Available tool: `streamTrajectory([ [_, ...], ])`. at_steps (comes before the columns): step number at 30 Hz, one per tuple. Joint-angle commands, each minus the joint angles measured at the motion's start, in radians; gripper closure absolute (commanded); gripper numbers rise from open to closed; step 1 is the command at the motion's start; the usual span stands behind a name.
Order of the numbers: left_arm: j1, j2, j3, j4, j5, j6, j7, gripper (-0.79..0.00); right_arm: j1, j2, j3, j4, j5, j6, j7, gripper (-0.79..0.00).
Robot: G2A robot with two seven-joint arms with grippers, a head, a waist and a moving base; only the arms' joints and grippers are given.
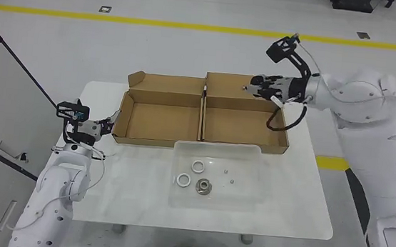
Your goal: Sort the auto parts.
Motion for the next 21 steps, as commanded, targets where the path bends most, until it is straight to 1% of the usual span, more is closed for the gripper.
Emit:
streamTrajectory([
  [1, 0.0, 0.0, 0.0, 0.0, 0.0, 0.0, 0.0, -0.785, 0.045, -0.01, -0.06, 0.06, -0.041, -0.008, 0.011, 0.0],
  [4, 0.0, 0.0, 0.0, 0.0, 0.0, 0.0, 0.0, -0.785, 0.102, -0.027, -0.14, 0.144, -0.111, -0.024, 0.019, 0.0],
  [10, 0.0, 0.0, 0.0, 0.0, 0.0, 0.0, 0.0, -0.785, 0.174, -0.066, -0.272, 0.301, -0.168, -0.044, 0.013, 0.0],
  [15, 0.0, 0.0, 0.0, 0.0, 0.0, 0.0, 0.0, -0.785, 0.209, -0.096, -0.358, 0.42, -0.227, -0.05, -0.007, 0.0],
  [21, 0.0, 0.0, 0.0, 0.0, 0.0, 0.0, 0.0, -0.785, 0.231, -0.131, -0.432, 0.553, -0.265, -0.047, -0.034, 0.0],
])
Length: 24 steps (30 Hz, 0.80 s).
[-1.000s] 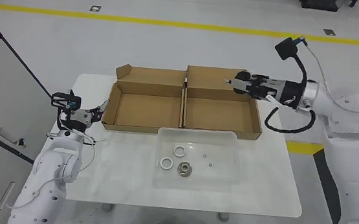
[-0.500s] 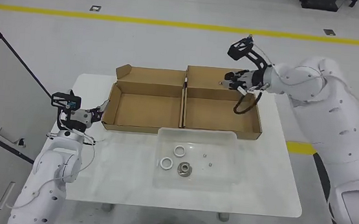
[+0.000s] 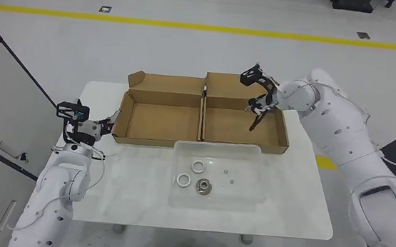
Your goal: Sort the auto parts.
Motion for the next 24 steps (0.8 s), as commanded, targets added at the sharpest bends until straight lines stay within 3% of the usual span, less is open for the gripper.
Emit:
streamTrajectory([
  [1, 0.0, 0.0, 0.0, 0.0, 0.0, 0.0, 0.0, -0.785, 0.005, -0.01, -0.02, 0.042, -0.011, 0.003, -0.008, 0.0],
  [7, 0.0, 0.0, 0.0, 0.0, 0.0, 0.0, 0.0, -0.785, 0.017, -0.043, -0.082, 0.158, -0.089, 0.04, -0.044, 0.0],
  [24, 0.0, 0.0, 0.0, 0.0, 0.0, 0.0, 0.0, -0.785, 0.024, -0.126, -0.159, 0.377, -0.104, 0.037, -0.075, 0.0],
])
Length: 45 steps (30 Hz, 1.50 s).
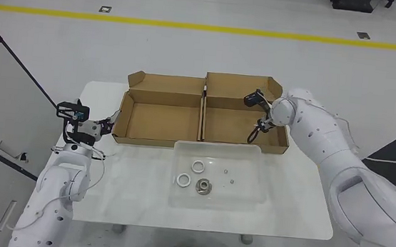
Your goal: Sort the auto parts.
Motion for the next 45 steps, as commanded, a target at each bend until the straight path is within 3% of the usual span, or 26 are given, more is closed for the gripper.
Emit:
streamTrajectory([
  [1, 0.0, 0.0, 0.0, 0.0, 0.0, 0.0, 0.0, -0.785, 0.003, -0.007, -0.003, 0.016, 0.0, -0.002, -0.002, 0.0],
  [3, 0.0, 0.0, 0.0, 0.0, 0.0, 0.0, 0.0, -0.785, 0.004, -0.014, -0.004, 0.032, 0.003, -0.003, -0.009, 0.0],
  [5, 0.0, 0.0, 0.0, 0.0, 0.0, 0.0, 0.0, -0.785, 0.005, -0.02, -0.005, 0.047, 0.003, -0.004, -0.013, -0.077],
  [7, 0.0, 0.0, 0.0, 0.0, 0.0, 0.0, 0.0, -0.785, 0.008, -0.026, -0.008, 0.058, -0.001, -0.003, -0.015, -0.249],
  [12, 0.0, 0.0, 0.0, 0.0, 0.0, 0.0, 0.0, -0.785, 0.015, -0.039, -0.01, 0.082, -0.004, -0.009, -0.021, -0.382],
  [13, 0.0, 0.0, 0.0, 0.0, 0.0, 0.0, 0.0, -0.785, 0.017, -0.042, -0.009, 0.085, -0.004, -0.009, -0.024, -0.545],
  [14, 0.0, 0.0, 0.0, 0.0, 0.0, 0.0, 0.0, -0.785, 0.018, -0.044, -0.008, 0.088, -0.004, -0.009, -0.026, -0.767],
  [15, 0.0, 0.0, 0.0, 0.0, 0.0, 0.0, 0.0, -0.785, 0.021, -0.045, -0.006, 0.089, -0.006, -0.01, -0.029, -0.785],
  [22, 0.0, 0.0, 0.0, 0.0, 0.0, 0.0, 0.0, -0.785, 0.052, -0.042, 0.021, 0.064, -0.015, -0.023, -0.05, -0.785],
  [29, 0.0, 0.0, 0.0, 0.0, 0.0, 0.0, 0.0, -0.785, 0.063, 0.002, 0.106, -0.081, 0.002, -0.065, -0.027, -0.785],
  [35, 0.0, 0.0, 0.0, 0.0, 0.0, 0.0, 0.0, -0.785, -0.01, 0.072, 0.225, -0.374, 0.036, -0.079, 0.111, -0.785],
  [45, 0.0, 0.0, 0.0, 0.0, 0.0, 0.0, 0.0, -0.785, -0.254, 0.175, 0.438, -0.927, 0.137, -0.053, 0.403, -0.785],
])
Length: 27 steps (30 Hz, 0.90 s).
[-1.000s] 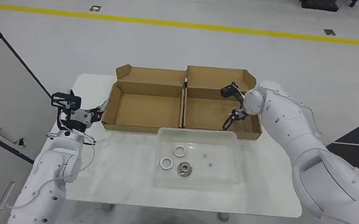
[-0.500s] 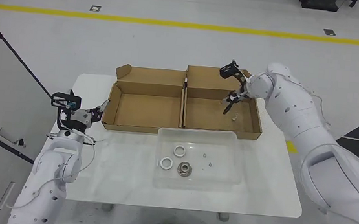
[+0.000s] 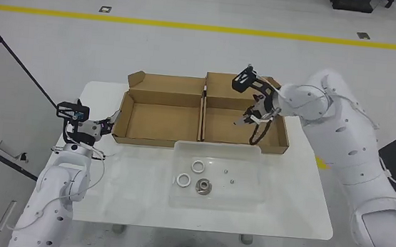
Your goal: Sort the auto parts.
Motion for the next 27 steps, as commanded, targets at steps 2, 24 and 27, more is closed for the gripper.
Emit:
streamTrajectory([
  [2, 0.0, 0.0, 0.0, 0.0, 0.0, 0.0, 0.0, -0.785, -0.06, 0.017, 0.025, -0.111, 0.028, 0.009, 0.068, -0.785],
  [24, 0.0, 0.0, 0.0, 0.0, 0.0, 0.0, 0.0, -0.785, -0.142, 0.114, -0.134, -0.252, 0.084, 0.025, 0.083, -0.785],
  [27, 0.0, 0.0, 0.0, 0.0, 0.0, 0.0, 0.0, -0.785, -0.142, 0.114, -0.134, -0.252, 0.084, 0.025, 0.083, -0.785],
])
